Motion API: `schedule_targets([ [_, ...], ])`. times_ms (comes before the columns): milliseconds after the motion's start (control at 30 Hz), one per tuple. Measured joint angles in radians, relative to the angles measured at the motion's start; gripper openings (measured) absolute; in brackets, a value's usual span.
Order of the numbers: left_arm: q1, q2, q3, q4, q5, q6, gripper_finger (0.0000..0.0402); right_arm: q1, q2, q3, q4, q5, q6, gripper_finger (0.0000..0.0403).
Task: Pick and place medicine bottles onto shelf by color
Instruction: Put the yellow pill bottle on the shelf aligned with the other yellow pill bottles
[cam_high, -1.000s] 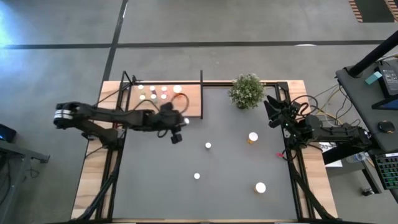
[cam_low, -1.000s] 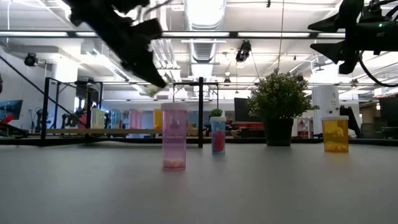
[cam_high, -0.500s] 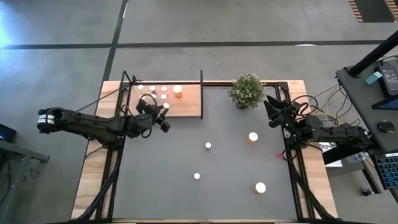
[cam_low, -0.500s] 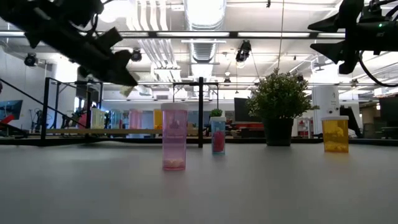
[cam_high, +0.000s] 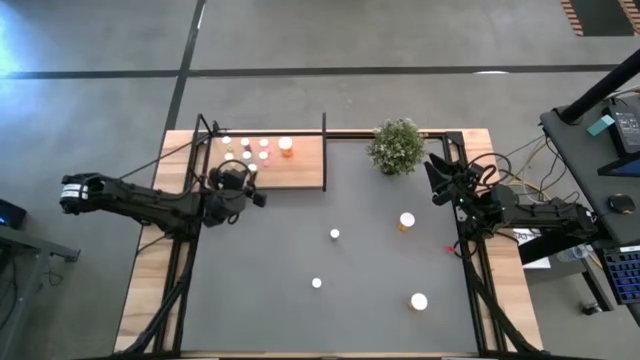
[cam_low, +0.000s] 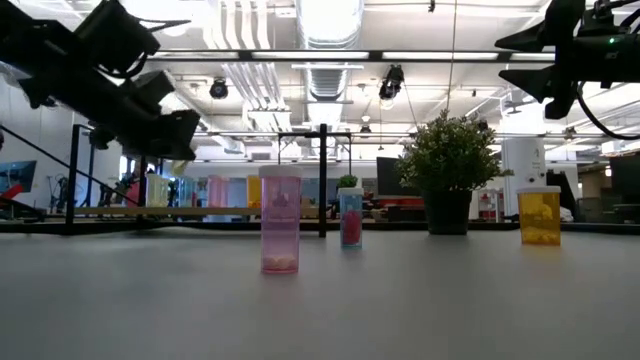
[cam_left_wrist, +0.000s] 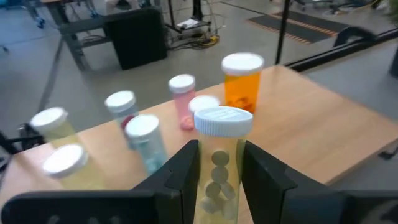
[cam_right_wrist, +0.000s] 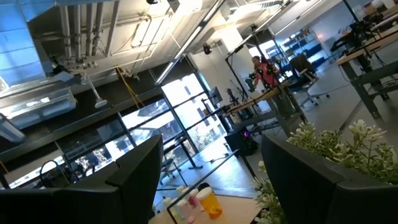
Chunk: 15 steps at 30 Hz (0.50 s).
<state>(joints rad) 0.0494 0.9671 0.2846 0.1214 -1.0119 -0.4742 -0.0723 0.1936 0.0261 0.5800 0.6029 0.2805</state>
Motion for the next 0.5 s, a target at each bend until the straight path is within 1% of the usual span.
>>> schedule_targets([
  [133, -0.005, -0.001, -0.036, -0.003, -0.031, -0.041, 0.0087, 0.0, 0.0, 0.0, 0.0, 0.0, 0.0, 0.026],
  [267, -0.023, -0.002, -0.075, -0.003, -0.09, -0.158, 0.0087, 0.0, 0.0, 0.0, 0.0, 0.0, 0.0, 0.026],
  [333, -0.034, -0.001, -0.091, -0.004, -0.112, -0.193, 0.0087, 0.0, 0.0, 0.0, 0.0, 0.0, 0.0, 0.026],
  [500, -0.052, 0.0, -0.114, -0.003, -0.198, -0.201, 0.0087, 0.0, 0.0, 0.0, 0.0, 0.0, 0.0, 0.026],
])
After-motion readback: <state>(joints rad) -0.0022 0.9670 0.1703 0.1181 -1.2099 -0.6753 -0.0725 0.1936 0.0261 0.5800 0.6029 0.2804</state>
